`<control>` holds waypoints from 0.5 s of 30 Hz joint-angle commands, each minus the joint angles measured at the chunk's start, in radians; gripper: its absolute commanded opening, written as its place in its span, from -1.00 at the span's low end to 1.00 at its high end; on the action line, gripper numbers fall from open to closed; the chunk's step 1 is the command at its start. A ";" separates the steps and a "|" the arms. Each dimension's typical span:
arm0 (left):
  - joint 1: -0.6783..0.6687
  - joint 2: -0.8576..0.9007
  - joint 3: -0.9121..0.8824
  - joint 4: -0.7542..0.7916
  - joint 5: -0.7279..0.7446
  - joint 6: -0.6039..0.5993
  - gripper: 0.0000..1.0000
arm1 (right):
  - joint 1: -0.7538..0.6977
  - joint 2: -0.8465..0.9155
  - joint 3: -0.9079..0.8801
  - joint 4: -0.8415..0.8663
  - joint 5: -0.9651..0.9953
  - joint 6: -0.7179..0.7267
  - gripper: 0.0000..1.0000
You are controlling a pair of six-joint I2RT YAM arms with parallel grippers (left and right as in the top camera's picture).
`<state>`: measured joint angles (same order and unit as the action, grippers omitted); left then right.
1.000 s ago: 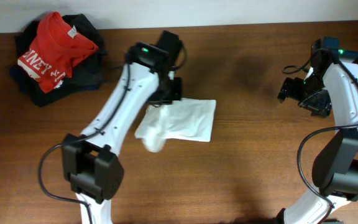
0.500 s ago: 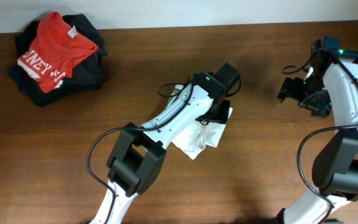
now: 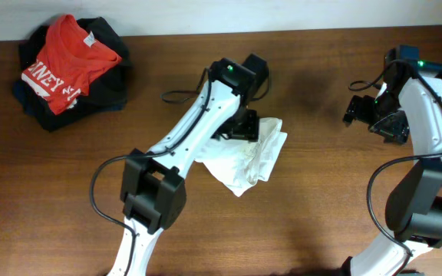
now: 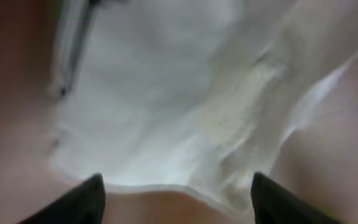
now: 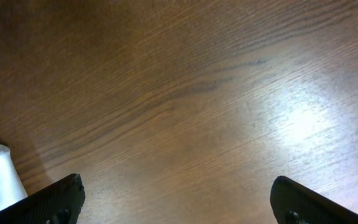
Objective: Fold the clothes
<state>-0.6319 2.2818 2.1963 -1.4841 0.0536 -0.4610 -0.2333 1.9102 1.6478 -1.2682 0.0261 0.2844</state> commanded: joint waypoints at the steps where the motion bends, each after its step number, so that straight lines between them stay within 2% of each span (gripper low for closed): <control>1: -0.050 0.003 -0.120 0.187 0.121 0.077 0.58 | -0.003 -0.017 0.013 0.001 0.010 0.005 0.97; 4: -0.089 0.010 -0.152 0.299 0.157 0.078 0.60 | -0.003 -0.017 0.013 0.000 0.010 0.005 0.97; 10: -0.134 0.044 -0.152 0.323 0.115 0.077 0.60 | -0.003 -0.017 0.013 0.000 0.010 0.005 0.97; 11: -0.135 0.060 -0.152 0.320 0.115 0.077 0.51 | -0.003 -0.017 0.013 0.000 0.010 0.005 0.98; 12: -0.136 0.072 -0.152 0.319 0.115 0.077 0.34 | -0.003 -0.017 0.013 0.001 0.010 0.005 0.97; 15: -0.138 0.074 -0.152 0.324 0.114 0.077 -0.41 | -0.004 -0.017 0.013 0.001 0.010 0.005 0.97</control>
<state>-0.7639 2.3451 2.0464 -1.1622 0.1745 -0.3923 -0.2333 1.9102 1.6478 -1.2678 0.0257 0.2840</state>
